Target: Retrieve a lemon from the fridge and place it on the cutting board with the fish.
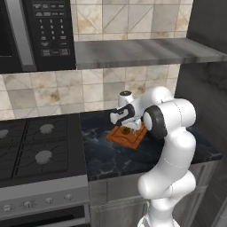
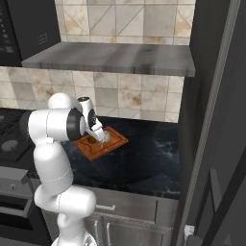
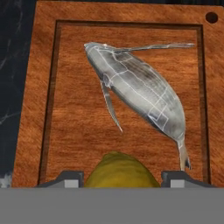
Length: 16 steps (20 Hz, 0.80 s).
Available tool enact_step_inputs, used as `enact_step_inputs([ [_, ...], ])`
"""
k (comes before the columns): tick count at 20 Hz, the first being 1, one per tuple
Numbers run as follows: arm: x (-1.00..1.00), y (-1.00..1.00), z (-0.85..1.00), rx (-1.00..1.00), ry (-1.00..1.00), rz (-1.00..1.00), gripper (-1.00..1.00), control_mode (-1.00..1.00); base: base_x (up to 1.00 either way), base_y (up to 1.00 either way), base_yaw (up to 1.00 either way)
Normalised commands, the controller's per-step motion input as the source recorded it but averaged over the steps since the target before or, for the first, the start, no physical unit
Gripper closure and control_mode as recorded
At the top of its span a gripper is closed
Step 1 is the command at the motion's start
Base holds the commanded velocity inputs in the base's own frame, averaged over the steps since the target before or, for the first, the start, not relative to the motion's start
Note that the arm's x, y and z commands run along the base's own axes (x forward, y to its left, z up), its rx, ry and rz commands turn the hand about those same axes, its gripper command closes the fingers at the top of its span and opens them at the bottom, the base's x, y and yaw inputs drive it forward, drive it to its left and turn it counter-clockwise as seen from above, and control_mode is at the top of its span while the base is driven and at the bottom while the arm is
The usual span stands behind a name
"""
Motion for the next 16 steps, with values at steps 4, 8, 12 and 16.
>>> enact_step_inputs([
  [4,0.00,0.00,-0.02,0.00,0.00,0.00,-1.00,-1.00,0.00,0.00,0.00],
  [8,0.00,0.00,0.00,0.00,0.00,0.00,-1.00,-1.00,0.00,0.00,0.00],
  [12,0.00,0.00,0.00,0.00,0.00,0.00,-1.00,-1.00,0.00,0.00,0.00],
  [16,0.00,0.00,0.00,0.00,0.00,0.00,-1.00,-1.00,0.00,0.00,0.00],
])
